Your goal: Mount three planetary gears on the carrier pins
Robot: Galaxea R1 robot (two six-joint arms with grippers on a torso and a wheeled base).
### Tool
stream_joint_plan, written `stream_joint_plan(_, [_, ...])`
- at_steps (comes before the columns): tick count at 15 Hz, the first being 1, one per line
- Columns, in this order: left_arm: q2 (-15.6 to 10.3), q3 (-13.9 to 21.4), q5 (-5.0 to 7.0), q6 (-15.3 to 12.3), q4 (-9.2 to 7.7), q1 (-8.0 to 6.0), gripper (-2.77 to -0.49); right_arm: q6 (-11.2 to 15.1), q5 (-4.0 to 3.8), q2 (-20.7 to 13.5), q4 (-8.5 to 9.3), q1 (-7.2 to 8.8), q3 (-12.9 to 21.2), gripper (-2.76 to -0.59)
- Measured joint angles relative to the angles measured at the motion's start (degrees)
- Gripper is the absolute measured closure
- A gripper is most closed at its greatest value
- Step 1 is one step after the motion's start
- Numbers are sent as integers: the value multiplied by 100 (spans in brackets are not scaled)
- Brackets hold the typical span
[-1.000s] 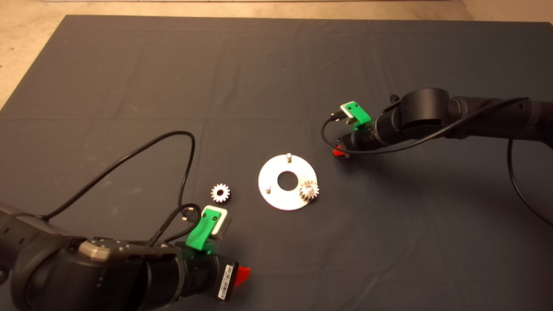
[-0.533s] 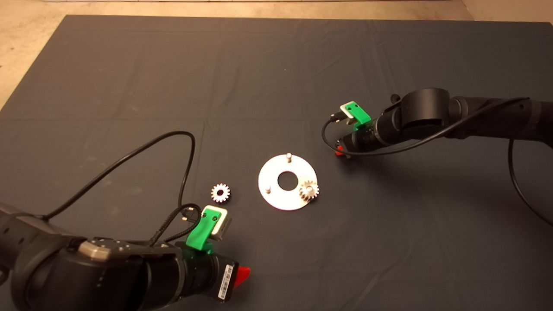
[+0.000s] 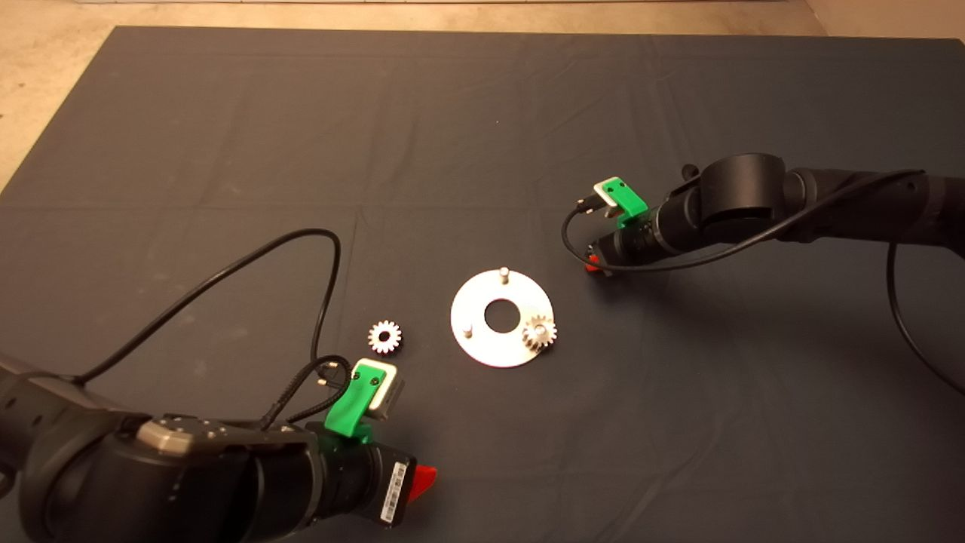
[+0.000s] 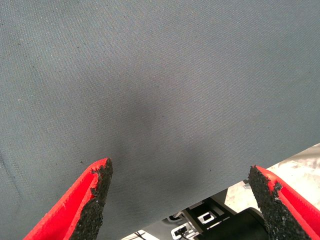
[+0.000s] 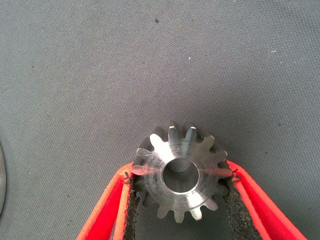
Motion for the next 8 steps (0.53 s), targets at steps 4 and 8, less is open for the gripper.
stream_joint_plan(4, [2, 0, -2, 0, 0, 0, -192, -35, -2, -39, 0, 2, 57, -96])
stream_joint_plan(8, [5, 0, -2, -4, 0, 0, -192, -35, -96, -185, 1, 0, 325, -92])
